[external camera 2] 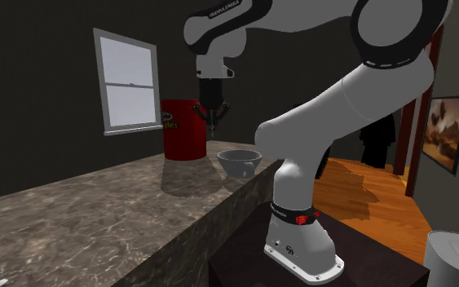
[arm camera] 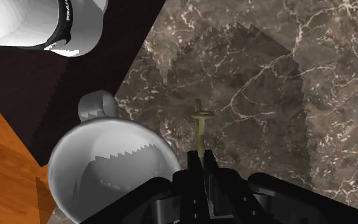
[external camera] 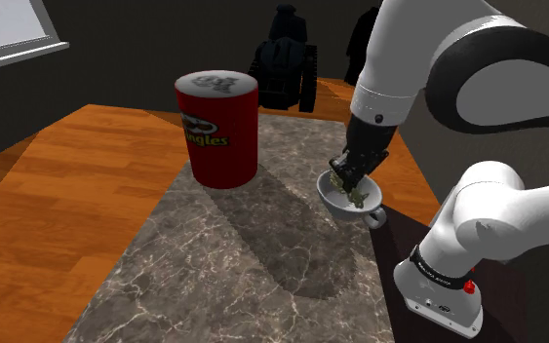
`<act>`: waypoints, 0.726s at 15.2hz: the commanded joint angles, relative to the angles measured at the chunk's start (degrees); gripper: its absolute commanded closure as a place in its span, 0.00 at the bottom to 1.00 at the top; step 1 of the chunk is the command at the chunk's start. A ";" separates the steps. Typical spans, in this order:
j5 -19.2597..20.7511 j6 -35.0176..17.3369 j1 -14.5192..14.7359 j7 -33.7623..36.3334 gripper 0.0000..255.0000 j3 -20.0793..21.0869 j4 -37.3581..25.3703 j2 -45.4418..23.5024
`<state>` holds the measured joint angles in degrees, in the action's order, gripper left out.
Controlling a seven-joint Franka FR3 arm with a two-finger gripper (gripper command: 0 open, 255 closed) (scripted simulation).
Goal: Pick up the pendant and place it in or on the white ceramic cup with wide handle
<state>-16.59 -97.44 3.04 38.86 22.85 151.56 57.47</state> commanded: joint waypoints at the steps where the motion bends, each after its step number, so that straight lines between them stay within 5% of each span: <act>1: 2.31 0.39 -1.04 -2.93 1.00 -3.08 1.12 1.09; 9: 12.07 0.04 -7.07 -14.43 1.00 -14.97 1.81 0.78; 11: 11.89 -1.36 -6.99 -14.41 1.00 -14.80 3.45 1.02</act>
<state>-4.98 -98.06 -3.77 24.88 8.39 154.27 58.48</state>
